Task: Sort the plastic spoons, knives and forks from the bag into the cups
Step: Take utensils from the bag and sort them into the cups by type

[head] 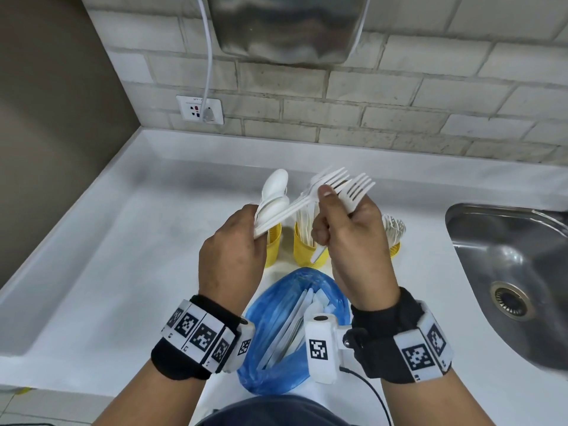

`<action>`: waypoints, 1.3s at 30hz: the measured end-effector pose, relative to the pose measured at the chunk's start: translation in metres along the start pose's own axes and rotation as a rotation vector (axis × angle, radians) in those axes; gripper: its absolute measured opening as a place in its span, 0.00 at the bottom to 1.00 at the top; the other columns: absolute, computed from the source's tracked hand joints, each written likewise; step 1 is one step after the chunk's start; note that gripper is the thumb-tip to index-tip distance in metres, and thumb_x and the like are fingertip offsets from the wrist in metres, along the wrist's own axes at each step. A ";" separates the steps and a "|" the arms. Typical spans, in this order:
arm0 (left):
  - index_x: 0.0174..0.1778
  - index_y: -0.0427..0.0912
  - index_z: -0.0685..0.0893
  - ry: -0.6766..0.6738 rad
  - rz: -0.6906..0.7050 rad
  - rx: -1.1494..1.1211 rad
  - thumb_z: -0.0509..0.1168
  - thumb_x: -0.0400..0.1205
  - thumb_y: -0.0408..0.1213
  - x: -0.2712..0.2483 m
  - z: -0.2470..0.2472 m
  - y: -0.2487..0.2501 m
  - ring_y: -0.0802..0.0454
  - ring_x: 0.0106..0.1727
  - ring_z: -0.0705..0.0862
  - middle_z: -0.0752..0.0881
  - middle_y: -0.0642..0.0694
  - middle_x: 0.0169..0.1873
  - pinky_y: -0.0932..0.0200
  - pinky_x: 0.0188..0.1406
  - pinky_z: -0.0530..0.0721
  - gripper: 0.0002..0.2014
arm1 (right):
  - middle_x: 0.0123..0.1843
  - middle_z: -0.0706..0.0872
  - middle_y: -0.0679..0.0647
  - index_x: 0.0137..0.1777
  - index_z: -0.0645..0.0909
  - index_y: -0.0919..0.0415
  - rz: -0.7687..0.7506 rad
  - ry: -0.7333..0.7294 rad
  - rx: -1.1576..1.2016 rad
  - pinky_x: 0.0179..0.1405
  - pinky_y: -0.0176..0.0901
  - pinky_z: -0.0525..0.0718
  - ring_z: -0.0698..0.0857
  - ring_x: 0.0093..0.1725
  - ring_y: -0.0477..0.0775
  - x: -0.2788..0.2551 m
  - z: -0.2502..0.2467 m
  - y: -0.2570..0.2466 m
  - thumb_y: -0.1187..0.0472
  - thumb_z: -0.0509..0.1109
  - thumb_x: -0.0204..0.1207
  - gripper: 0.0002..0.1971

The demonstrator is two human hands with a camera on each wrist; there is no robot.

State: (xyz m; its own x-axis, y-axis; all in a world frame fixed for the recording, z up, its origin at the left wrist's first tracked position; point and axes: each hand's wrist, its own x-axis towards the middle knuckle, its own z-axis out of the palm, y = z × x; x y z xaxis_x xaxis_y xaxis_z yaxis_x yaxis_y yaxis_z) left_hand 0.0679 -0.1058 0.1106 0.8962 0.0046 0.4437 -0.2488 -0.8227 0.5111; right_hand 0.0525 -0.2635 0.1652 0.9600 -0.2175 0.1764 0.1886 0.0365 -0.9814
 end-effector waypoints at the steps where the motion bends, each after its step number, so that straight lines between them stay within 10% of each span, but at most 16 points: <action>1: 0.52 0.42 0.82 -0.008 0.016 -0.003 0.62 0.84 0.44 -0.001 -0.001 0.002 0.43 0.30 0.75 0.78 0.53 0.34 0.58 0.30 0.71 0.10 | 0.27 0.70 0.54 0.45 0.75 0.62 0.014 -0.027 0.030 0.28 0.48 0.68 0.68 0.27 0.55 -0.001 0.002 0.001 0.63 0.64 0.90 0.10; 12: 0.58 0.43 0.83 -0.020 0.038 0.021 0.70 0.83 0.34 -0.001 0.001 0.001 0.43 0.33 0.84 0.88 0.48 0.40 0.60 0.32 0.71 0.08 | 0.51 0.88 0.65 0.65 0.75 0.66 0.110 0.175 0.587 0.47 0.56 0.87 0.88 0.47 0.62 0.015 -0.018 -0.003 0.64 0.56 0.91 0.09; 19: 0.60 0.42 0.84 -0.040 0.054 0.034 0.71 0.83 0.34 0.000 0.004 0.000 0.40 0.34 0.85 0.89 0.46 0.41 0.59 0.31 0.72 0.10 | 0.26 0.67 0.54 0.32 0.73 0.55 0.085 0.313 0.885 0.25 0.37 0.66 0.63 0.23 0.54 0.018 -0.043 -0.026 0.56 0.48 0.82 0.19; 24: 0.61 0.42 0.84 -0.056 0.062 0.037 0.70 0.83 0.34 0.000 0.005 -0.001 0.40 0.35 0.86 0.89 0.45 0.42 0.57 0.30 0.77 0.11 | 0.24 0.61 0.54 0.37 0.74 0.55 0.123 0.274 0.771 0.22 0.32 0.59 0.58 0.17 0.53 0.011 -0.033 -0.023 0.35 0.55 0.80 0.24; 31: 0.60 0.43 0.83 -0.066 0.059 0.033 0.68 0.83 0.35 0.001 0.005 -0.001 0.38 0.35 0.86 0.89 0.45 0.44 0.53 0.29 0.80 0.10 | 0.25 0.82 0.57 0.38 0.88 0.57 -0.089 0.110 -0.202 0.27 0.41 0.77 0.78 0.24 0.50 0.001 -0.007 0.000 0.61 0.79 0.77 0.07; 39: 0.62 0.45 0.82 0.010 0.141 0.058 0.55 0.80 0.42 -0.001 0.008 -0.002 0.40 0.33 0.86 0.89 0.47 0.45 0.50 0.24 0.84 0.18 | 0.19 0.78 0.38 0.37 0.90 0.61 0.028 0.009 -0.315 0.27 0.26 0.71 0.77 0.21 0.40 -0.001 0.004 0.008 0.56 0.80 0.78 0.11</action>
State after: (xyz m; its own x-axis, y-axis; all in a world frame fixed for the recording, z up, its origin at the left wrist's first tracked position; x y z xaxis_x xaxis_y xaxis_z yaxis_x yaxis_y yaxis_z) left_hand 0.0703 -0.1088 0.1035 0.8498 -0.1083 0.5158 -0.3505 -0.8470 0.3997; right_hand 0.0541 -0.2591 0.1576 0.9618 -0.2291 0.1501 0.0877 -0.2613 -0.9613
